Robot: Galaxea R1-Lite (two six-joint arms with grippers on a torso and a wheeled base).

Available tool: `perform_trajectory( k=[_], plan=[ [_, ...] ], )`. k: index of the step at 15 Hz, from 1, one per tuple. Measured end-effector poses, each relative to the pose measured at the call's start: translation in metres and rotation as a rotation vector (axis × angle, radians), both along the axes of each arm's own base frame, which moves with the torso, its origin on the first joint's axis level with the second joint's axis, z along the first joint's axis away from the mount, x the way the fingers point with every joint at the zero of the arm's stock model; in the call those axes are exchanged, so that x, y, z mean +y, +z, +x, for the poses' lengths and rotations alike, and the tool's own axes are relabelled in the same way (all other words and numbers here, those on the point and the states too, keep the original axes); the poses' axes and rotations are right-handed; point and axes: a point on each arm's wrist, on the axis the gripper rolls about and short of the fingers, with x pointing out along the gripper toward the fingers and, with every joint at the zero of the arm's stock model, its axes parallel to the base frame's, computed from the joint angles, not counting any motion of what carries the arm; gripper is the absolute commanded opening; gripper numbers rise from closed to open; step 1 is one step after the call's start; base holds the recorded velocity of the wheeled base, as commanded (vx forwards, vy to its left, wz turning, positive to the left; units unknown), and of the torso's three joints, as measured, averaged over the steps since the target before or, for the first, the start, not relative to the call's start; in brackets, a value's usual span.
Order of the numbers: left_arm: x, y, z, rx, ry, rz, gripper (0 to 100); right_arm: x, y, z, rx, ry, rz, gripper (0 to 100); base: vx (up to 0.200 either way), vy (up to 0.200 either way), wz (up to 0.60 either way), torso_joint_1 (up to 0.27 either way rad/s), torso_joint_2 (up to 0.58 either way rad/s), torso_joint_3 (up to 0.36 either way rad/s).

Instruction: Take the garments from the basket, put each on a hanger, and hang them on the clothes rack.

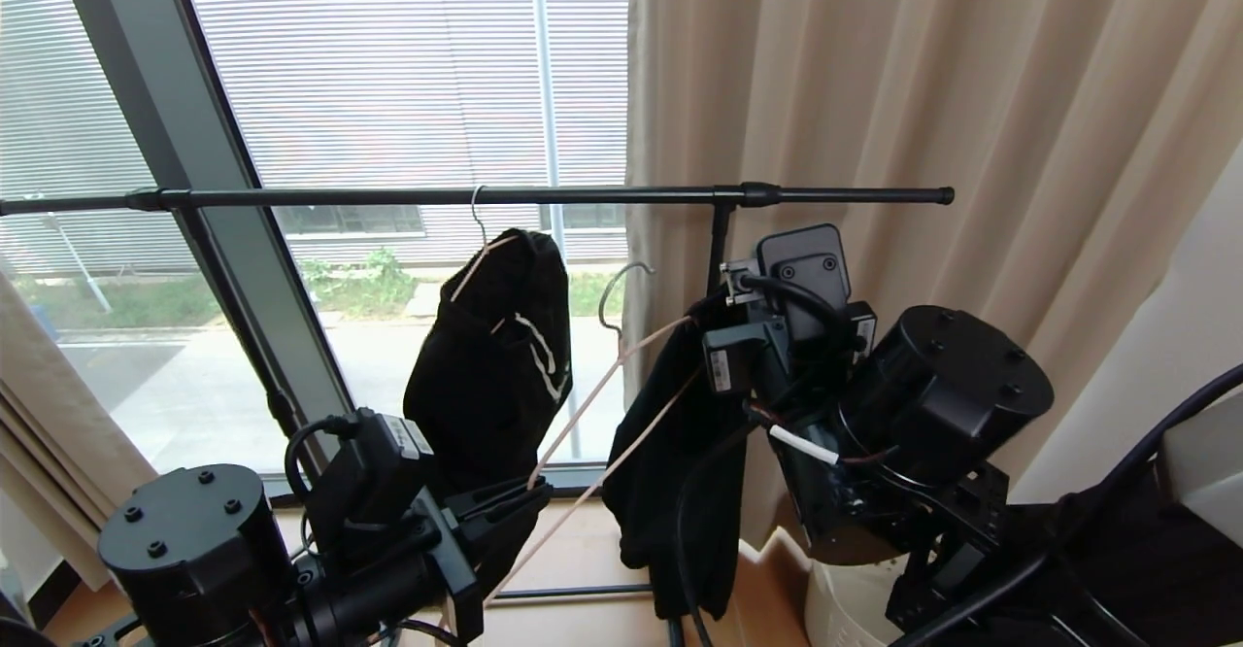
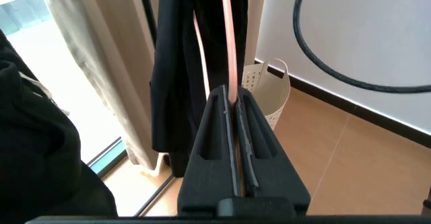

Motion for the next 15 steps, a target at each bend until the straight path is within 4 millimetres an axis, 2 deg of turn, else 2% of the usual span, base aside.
perform_trajectory(
  k=[3, 6, 15],
  plan=[
    [-0.005, -0.006, -0.003, 0.024, -0.023, 0.015, 0, 0.021, -0.006, -0.02, 0.004, 0.083, 0.011, 0, 0.0, 0.0, 0.0, 0.0, 0.0, 0.0],
    [-0.007, -0.01, -0.004, 0.039, -0.033, 0.025, 0, 0.032, -0.007, -0.034, 0.003, 0.127, 0.017, 0, 0.0, 0.0, 0.0, 0.0, 0.0, 0.0],
    [-0.007, -0.008, -0.004, 0.042, -0.031, 0.016, 0, 0.028, -0.002, -0.044, -0.003, 0.134, 0.024, 0, 0.0, 0.0, 0.0, 0.0, 0.0, 0.0]
  ],
)
